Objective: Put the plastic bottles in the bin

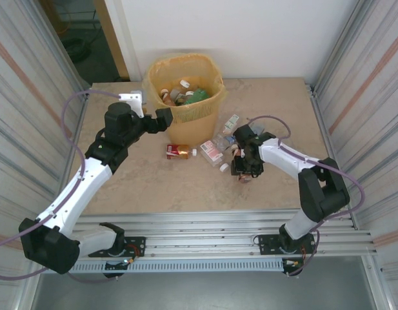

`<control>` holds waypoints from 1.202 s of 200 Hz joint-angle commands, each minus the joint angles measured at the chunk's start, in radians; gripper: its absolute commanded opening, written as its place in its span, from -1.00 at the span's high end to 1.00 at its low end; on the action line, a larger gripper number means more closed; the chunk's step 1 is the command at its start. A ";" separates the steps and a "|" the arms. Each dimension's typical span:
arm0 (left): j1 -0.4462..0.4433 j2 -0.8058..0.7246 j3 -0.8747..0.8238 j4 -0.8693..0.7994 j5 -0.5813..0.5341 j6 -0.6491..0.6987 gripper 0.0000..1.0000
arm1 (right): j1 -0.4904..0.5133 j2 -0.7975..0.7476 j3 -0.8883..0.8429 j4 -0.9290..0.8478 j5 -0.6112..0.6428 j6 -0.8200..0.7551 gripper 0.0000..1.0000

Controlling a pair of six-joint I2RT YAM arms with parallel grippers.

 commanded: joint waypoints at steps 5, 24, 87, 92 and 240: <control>0.012 -0.030 -0.009 0.038 0.000 -0.017 -0.98 | 0.000 -0.069 0.000 -0.096 0.084 0.032 0.02; 0.012 -0.033 -0.010 0.037 0.003 -0.022 -0.98 | -0.001 -0.105 0.002 -0.110 0.108 0.037 0.05; 0.012 -0.035 -0.012 0.044 0.023 -0.035 -0.98 | 0.003 -0.251 0.022 -0.097 0.152 0.038 0.14; 0.013 -0.036 -0.011 0.046 0.029 -0.035 -0.98 | 0.004 -0.265 0.020 -0.092 0.152 0.037 0.15; -0.156 0.124 0.156 0.170 0.382 -0.100 -0.95 | 0.114 -0.680 -0.087 0.398 0.037 -0.079 0.18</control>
